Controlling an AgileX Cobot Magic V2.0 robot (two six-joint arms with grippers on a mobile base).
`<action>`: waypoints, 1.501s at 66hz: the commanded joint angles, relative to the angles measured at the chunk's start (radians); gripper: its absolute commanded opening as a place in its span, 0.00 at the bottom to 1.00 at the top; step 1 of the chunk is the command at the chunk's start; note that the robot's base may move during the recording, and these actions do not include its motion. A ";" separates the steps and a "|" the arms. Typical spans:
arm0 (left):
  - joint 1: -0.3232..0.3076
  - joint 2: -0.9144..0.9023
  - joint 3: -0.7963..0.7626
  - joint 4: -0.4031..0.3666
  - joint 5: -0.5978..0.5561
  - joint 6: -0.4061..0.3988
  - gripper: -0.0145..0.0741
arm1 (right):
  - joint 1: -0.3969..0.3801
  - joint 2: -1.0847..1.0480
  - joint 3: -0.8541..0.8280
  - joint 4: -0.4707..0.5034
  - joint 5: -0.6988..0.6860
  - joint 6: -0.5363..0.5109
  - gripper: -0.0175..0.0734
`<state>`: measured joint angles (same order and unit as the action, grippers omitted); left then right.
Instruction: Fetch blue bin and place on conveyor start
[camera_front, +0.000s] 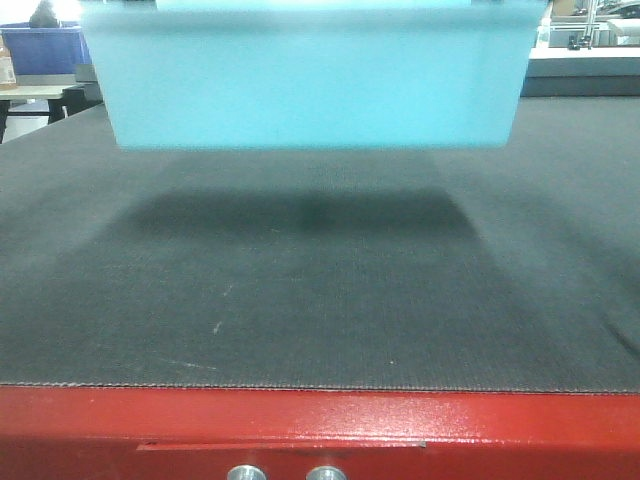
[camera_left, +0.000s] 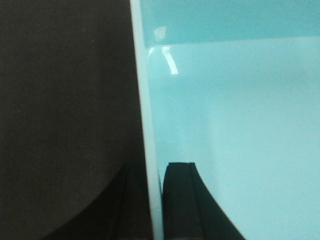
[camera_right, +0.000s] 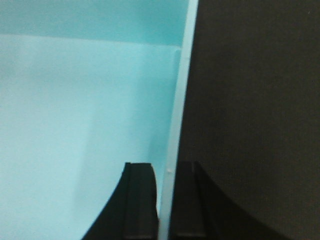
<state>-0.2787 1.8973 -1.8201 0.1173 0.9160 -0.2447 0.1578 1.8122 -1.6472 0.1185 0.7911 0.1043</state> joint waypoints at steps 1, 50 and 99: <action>0.006 0.035 -0.006 0.020 -0.050 0.007 0.04 | -0.005 0.038 -0.017 -0.017 -0.060 -0.017 0.05; 0.006 -0.045 -0.008 0.032 0.016 0.007 0.71 | -0.036 -0.025 -0.113 -0.060 0.025 -0.035 0.66; 0.044 -0.666 0.591 0.159 -0.236 -0.041 0.04 | -0.045 -0.547 0.440 -0.069 -0.220 -0.035 0.02</action>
<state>-0.2570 1.3008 -1.3144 0.2770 0.7669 -0.2538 0.1188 1.3282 -1.2944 0.0681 0.6774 0.0749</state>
